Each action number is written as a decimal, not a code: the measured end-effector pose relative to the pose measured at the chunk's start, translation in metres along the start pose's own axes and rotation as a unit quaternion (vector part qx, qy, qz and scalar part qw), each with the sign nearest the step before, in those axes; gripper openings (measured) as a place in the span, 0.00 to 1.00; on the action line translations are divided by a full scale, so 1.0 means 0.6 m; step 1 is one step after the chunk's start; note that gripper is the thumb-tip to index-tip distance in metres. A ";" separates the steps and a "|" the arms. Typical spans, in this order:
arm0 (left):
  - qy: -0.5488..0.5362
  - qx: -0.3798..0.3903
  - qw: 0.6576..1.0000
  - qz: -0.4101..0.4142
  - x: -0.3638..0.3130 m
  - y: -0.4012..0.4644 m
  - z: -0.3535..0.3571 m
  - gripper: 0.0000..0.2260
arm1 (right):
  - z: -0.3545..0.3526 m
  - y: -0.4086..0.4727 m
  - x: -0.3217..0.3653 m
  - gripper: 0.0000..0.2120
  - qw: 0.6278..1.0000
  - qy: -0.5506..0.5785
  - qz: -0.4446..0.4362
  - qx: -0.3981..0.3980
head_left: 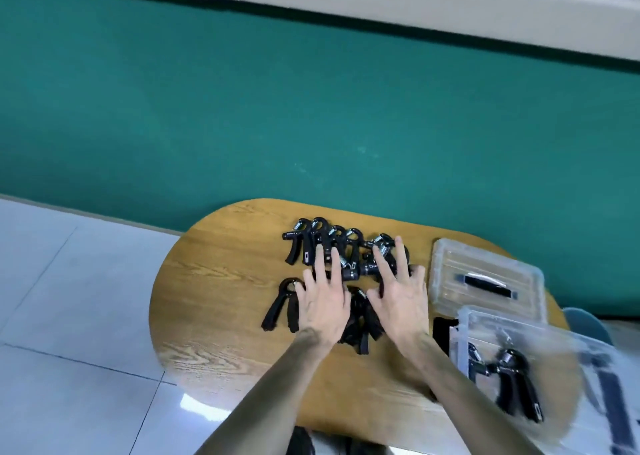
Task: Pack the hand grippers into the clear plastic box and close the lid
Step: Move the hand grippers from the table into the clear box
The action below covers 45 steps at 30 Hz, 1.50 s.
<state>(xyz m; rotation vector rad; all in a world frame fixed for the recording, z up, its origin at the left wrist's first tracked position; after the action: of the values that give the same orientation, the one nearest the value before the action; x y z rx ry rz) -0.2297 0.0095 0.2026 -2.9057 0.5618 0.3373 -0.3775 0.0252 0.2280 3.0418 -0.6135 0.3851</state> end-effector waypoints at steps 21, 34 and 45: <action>0.007 0.069 0.991 0.114 -0.533 0.006 0.172 0.36 | -0.069 -0.069 -0.574 0.37 0.987 0.062 0.146 0.040; 0.011 0.173 0.983 0.065 -0.566 -0.006 0.346 0.36 | 0.082 -0.104 -0.724 0.38 0.971 0.102 0.154 0.154; 0.017 0.211 0.976 0.059 -0.553 0.013 0.463 0.35 | 0.192 -0.078 -0.735 0.36 0.951 0.072 0.155 0.257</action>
<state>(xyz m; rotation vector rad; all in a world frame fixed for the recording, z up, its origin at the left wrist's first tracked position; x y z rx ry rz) -0.5848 0.1734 0.0174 -2.4798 0.7159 0.1576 -0.7260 0.2288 0.0106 3.3383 -1.1485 0.8972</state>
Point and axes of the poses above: each hand's wrist, its own y-axis towards the middle knuckle, its own z-axis out of the palm, x = y × z, the point moved 6 cm from there along y, towards the middle knuckle, and after that the axes turned 15 degrees about z, right-handed, at the moved point
